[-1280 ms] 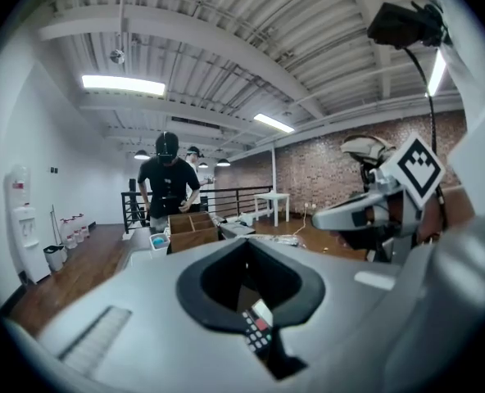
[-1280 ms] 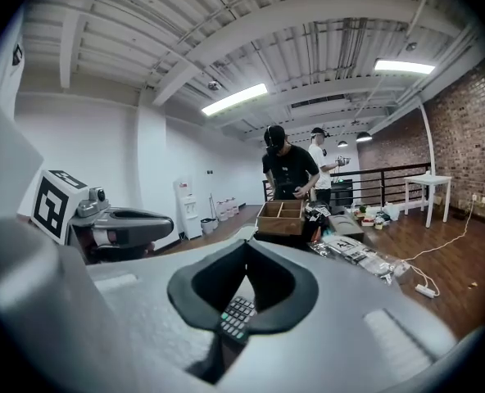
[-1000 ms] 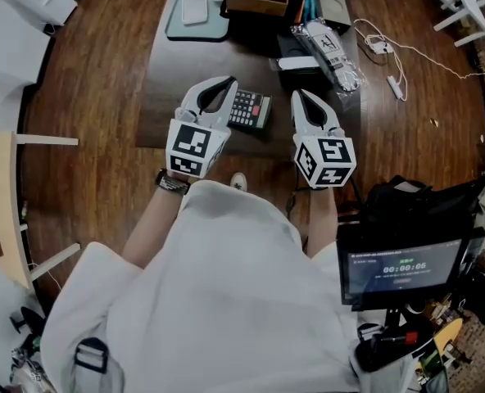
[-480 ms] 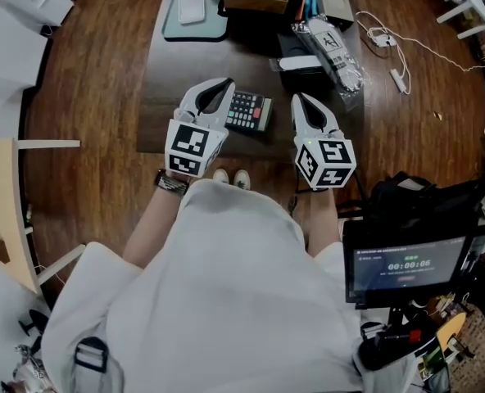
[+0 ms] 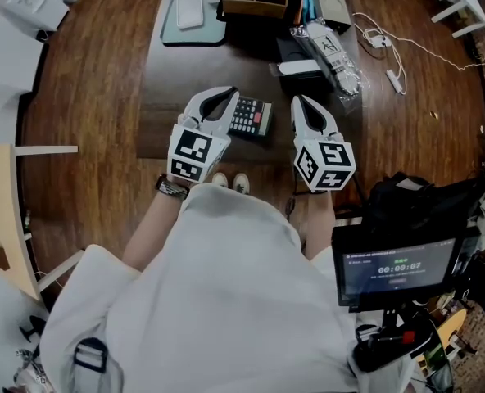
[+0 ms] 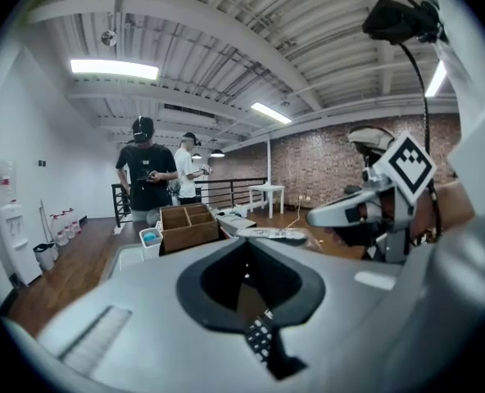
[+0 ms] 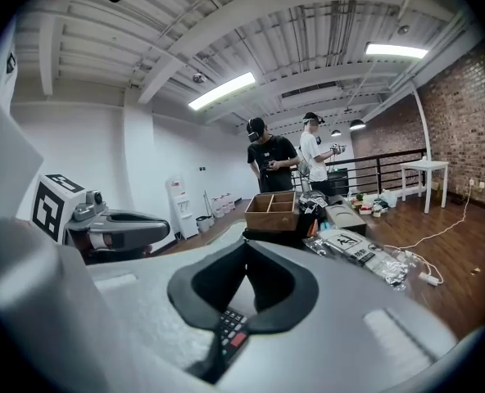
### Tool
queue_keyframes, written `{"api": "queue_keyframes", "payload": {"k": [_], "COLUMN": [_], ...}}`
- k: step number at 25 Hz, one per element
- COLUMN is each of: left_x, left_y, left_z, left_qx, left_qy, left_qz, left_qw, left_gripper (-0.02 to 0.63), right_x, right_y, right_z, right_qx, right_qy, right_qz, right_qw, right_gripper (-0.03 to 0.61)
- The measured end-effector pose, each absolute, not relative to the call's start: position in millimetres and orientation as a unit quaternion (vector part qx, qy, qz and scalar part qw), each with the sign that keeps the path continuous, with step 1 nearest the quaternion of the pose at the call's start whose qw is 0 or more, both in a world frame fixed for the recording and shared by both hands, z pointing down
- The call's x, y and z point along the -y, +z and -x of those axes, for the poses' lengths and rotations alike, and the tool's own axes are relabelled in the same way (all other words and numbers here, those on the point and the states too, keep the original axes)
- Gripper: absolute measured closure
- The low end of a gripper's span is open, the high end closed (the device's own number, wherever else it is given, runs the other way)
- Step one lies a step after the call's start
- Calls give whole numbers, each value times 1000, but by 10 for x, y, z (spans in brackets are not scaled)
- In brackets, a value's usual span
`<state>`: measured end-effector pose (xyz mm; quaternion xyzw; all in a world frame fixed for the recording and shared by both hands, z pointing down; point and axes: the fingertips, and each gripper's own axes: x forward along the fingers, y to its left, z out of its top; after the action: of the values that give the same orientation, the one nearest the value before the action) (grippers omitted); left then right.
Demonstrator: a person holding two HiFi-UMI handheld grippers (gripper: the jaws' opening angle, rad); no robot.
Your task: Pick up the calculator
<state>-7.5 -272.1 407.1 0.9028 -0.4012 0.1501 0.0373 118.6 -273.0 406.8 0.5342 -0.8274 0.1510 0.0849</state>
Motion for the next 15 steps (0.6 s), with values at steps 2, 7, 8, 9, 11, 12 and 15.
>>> {"api": "queue_keyframes", "payload": {"k": [2, 7, 8, 9, 11, 12, 15], "left_x": [2720, 2723, 2727, 2729, 2717, 2706, 2671], "left_y": [4069, 4084, 4094, 4103, 4115, 4131, 4251], "left_z": [99, 178, 198, 215, 228, 230, 260], "left_qx": [402, 408, 410, 411, 406, 402, 393], "left_qy": [149, 139, 136, 135, 137, 139, 153], "left_qz": [-903, -901, -901, -900, -902, -904, -905], "left_qw": [37, 44, 46, 47, 50, 51, 61], "left_gripper": [607, 607, 607, 607, 607, 607, 606], "right_x": [2721, 2704, 2701, 2697, 2686, 2678, 2636], "right_y": [4084, 4095, 4102, 4112, 4151, 4180, 4311], "right_z": [-1189, -1159, -1144, -1129, -1106, -1103, -1102], "right_qx": [825, 819, 819, 819, 817, 815, 806], "right_qy": [153, 158, 159, 161, 174, 183, 208], "right_qz": [-538, -545, -545, -544, -542, -543, -548], "right_qw": [86, 83, 84, 86, 87, 86, 84], "right_gripper": [577, 577, 577, 577, 577, 577, 577]}}
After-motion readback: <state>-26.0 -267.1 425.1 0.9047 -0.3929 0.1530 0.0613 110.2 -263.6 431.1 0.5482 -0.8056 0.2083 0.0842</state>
